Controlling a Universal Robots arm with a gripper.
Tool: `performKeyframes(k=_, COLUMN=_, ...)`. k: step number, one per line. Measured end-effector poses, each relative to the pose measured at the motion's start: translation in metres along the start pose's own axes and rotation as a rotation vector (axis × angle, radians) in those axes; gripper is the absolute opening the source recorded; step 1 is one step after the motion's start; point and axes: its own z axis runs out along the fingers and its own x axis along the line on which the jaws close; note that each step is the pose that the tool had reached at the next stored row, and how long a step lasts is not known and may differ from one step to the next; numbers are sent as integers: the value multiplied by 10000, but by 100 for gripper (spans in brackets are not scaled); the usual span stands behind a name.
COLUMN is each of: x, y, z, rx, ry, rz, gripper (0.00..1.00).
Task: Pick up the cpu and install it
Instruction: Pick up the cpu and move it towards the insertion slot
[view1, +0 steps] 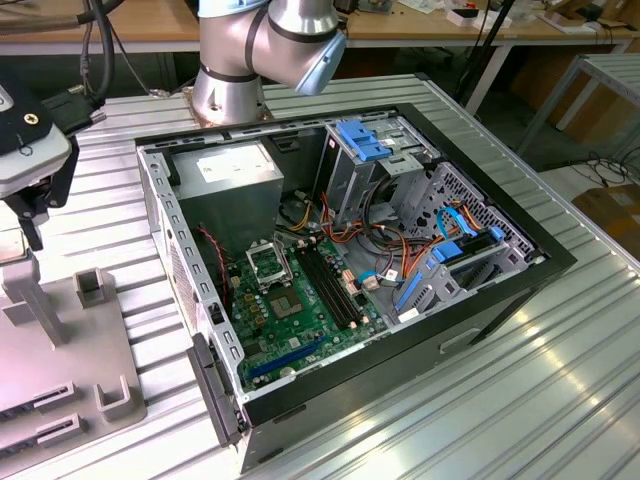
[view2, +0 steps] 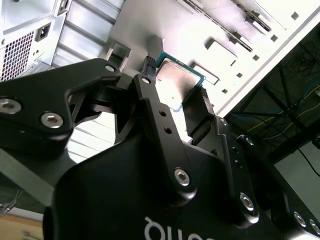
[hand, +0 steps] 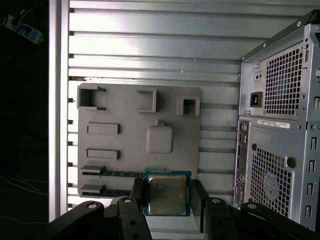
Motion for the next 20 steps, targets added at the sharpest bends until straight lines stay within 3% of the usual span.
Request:
performKeyframes(k=7, x=3, y=-2, z=-92, rx=-7, ry=29, rz=-1, gripper=47)
performKeyframes(k=15, x=-4, y=-3, z=-95, rx=-6, ry=30, rz=-3, gripper=47)
performKeyframes(k=20, x=-84, y=-5, z=-97, rx=-7, ry=30, rz=-1, gripper=47)
